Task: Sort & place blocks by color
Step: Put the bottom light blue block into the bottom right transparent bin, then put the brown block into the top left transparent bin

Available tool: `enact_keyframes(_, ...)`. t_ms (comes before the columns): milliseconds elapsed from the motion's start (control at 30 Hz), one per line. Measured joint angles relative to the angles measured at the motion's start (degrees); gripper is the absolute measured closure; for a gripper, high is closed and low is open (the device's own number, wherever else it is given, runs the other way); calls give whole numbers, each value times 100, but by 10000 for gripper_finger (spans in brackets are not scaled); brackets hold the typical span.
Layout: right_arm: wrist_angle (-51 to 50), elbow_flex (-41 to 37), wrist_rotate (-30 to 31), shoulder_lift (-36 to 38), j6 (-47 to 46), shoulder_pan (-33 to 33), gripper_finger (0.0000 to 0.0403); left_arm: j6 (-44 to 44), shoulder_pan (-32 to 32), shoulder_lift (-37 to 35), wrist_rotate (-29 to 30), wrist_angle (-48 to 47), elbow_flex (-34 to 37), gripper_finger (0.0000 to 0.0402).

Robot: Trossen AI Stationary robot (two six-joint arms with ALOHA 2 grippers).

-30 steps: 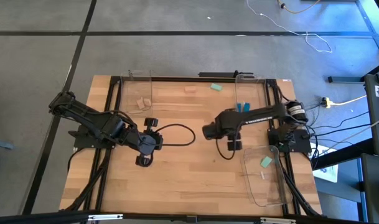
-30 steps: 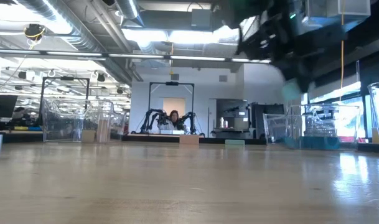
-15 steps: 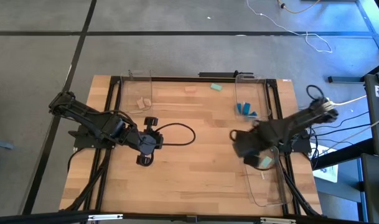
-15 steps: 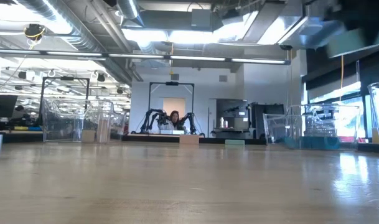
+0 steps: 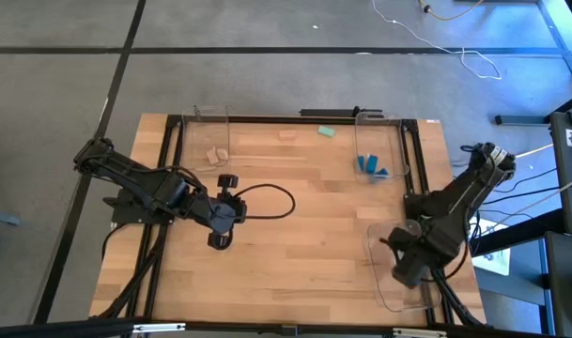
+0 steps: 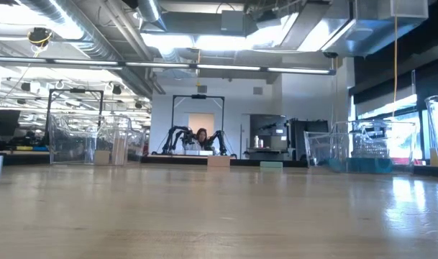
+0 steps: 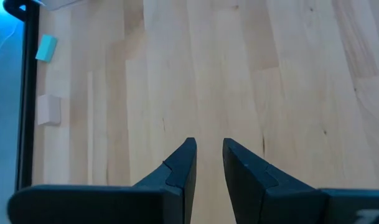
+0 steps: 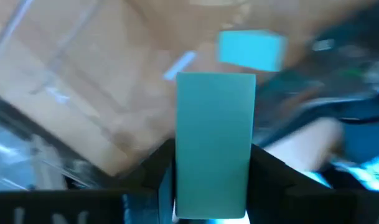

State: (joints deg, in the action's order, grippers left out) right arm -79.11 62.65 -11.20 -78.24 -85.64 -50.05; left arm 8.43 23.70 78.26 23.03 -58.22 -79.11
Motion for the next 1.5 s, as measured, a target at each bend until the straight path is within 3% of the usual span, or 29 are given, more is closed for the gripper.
enact_keyframes(367,2576,-1763,7,-4,-837,-375,271,-2,-243,0,4,-1,-1,330)
enact_keyframes(700,2885,-2340,-256,0,-852,-373,271,52,-631,5,-6,0,-1,330)
enact_keyframes(833,2857,-2371,-277,0,-847,-373,263,55,-860,20,-7,17,0,330)
enact_keyframes(1033,2882,-2371,-240,0,-842,-371,172,57,-1297,20,-16,280,0,330)
enact_keyframes(1233,2727,-2190,-115,1,-824,-373,147,-178,-2175,20,-56,649,0,330)
enact_keyframes(1500,1443,-1026,850,31,-814,-377,144,-1397,-4022,39,-1734,1996,-3,330)
